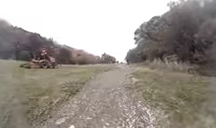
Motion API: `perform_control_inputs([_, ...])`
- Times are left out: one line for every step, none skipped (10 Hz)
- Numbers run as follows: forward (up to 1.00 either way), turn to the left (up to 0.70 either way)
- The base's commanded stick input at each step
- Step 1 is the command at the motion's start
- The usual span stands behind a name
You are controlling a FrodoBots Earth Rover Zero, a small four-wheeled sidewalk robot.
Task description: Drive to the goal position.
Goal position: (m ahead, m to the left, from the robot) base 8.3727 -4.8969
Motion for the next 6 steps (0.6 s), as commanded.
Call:
perform_control_inputs([0.60, 0.00])
perform_control_inputs([0.60, 0.00])
perform_control_inputs([0.60, 0.00])
perform_control_inputs([0.60, 0.00])
perform_control_inputs([0.60, 0.00])
perform_control_inputs([0.60, 0.00])
